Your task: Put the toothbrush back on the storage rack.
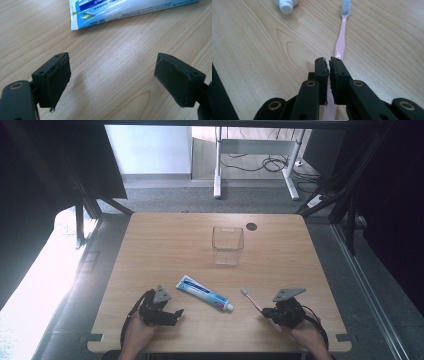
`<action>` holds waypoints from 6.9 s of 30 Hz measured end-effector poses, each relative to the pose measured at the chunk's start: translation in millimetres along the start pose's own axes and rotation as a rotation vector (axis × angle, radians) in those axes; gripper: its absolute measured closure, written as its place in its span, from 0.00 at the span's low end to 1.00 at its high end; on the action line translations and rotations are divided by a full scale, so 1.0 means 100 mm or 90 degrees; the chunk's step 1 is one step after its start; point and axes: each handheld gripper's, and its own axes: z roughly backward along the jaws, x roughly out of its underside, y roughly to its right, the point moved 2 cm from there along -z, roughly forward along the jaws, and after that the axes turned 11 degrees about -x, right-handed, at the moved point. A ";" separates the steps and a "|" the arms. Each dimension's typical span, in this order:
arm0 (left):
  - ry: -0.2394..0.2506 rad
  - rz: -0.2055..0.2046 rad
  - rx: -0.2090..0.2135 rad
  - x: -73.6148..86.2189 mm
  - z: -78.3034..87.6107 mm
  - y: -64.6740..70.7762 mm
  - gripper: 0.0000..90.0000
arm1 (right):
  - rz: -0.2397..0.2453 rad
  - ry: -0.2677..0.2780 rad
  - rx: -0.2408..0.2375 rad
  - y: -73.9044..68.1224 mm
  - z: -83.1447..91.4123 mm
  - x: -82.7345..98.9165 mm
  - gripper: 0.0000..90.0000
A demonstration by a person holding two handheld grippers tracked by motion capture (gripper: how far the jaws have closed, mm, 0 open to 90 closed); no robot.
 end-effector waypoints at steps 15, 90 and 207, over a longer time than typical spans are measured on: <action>-0.003 -0.007 0.003 0.00 -0.02 0.03 0.16 | -0.018 -0.131 0.045 0.08 0.07 -0.19 0.79; -0.006 -0.022 0.008 -0.01 -0.02 0.05 0.16 | -0.018 -0.182 0.026 0.11 0.10 -0.99 0.88; 0.039 -0.022 0.044 0.00 -0.01 0.03 0.15 | 0.000 0.138 0.081 0.78 -0.35 -2.68 0.88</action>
